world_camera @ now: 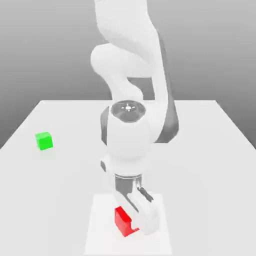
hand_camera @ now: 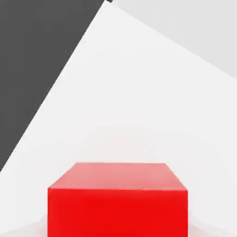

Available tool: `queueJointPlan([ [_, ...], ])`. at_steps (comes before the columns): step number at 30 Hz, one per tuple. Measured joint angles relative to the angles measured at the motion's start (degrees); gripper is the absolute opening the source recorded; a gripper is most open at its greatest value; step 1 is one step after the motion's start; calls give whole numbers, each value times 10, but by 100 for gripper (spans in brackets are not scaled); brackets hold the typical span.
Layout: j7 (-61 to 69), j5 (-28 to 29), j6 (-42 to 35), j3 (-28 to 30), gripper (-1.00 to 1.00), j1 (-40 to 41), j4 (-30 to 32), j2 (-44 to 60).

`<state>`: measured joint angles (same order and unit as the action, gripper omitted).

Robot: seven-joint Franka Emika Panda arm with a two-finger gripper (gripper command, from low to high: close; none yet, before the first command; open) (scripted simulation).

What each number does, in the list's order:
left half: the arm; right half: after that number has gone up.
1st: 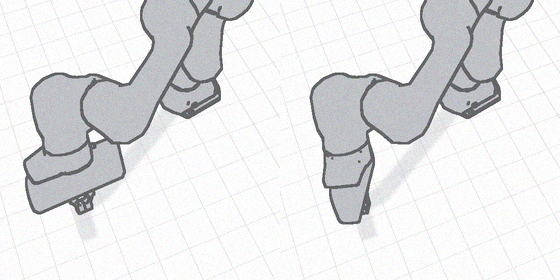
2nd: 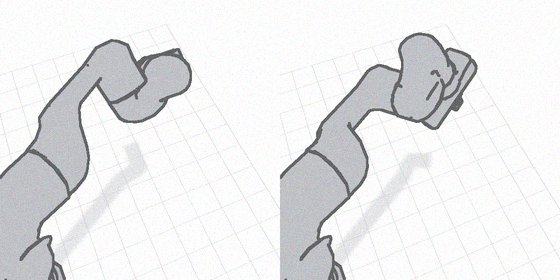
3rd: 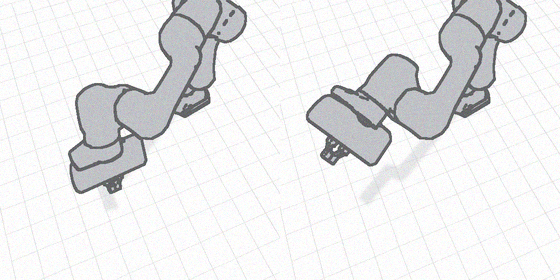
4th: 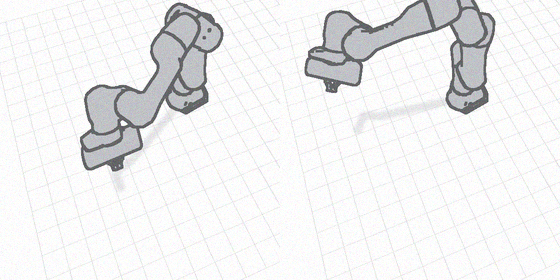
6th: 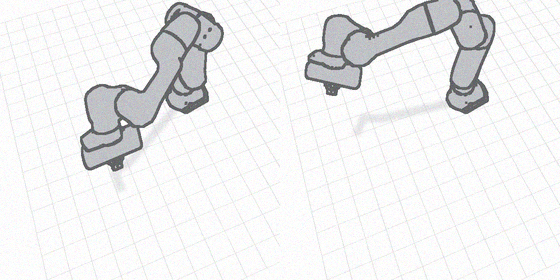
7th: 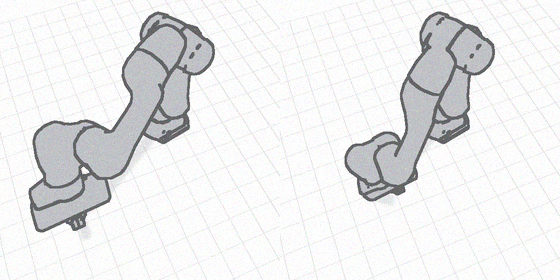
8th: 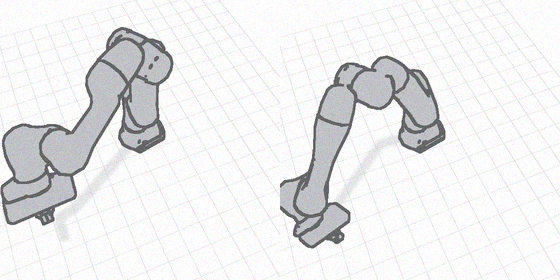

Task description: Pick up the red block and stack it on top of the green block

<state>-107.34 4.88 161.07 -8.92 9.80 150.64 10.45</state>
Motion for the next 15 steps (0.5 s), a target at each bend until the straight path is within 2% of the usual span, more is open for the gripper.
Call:
queueJointPlan([
  [3,29,-9,-35,14,-100,29,14,-49],
  [10,123,45,-56,113,-100,238,64,-123],
  [15,201,74,-68,191,-100,338,100,-174],
])
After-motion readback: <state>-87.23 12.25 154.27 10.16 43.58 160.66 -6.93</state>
